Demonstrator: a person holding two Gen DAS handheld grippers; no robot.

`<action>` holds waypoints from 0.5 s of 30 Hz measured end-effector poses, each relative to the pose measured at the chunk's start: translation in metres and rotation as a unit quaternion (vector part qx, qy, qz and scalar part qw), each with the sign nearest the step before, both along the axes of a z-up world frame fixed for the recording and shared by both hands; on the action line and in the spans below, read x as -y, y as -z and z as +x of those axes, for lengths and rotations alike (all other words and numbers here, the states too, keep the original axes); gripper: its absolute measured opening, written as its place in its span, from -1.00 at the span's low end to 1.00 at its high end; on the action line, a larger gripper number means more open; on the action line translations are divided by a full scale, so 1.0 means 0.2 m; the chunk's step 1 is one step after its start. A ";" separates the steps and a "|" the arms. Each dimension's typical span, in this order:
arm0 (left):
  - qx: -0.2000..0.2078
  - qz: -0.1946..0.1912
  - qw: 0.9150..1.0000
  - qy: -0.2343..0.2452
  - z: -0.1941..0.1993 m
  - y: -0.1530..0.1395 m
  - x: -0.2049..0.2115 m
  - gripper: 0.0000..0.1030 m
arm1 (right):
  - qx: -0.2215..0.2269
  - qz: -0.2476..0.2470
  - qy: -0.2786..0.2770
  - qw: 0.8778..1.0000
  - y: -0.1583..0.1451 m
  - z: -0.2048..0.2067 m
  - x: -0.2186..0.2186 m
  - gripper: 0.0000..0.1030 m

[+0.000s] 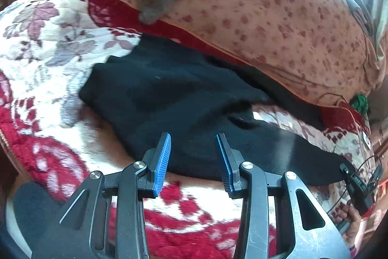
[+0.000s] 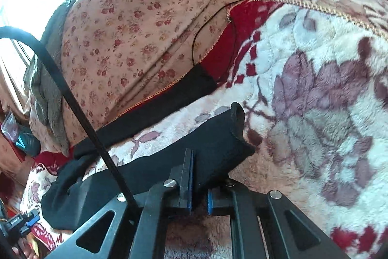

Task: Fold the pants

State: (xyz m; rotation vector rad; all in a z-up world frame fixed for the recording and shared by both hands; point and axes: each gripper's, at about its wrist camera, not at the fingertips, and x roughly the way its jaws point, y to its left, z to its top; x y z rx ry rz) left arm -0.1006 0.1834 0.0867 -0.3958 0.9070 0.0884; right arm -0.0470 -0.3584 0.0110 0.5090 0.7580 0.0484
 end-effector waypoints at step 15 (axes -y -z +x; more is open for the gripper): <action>-0.060 0.022 0.997 0.035 0.11 0.25 0.14 -0.28 | -0.061 -0.012 0.079 0.995 0.01 -0.05 0.18 -0.26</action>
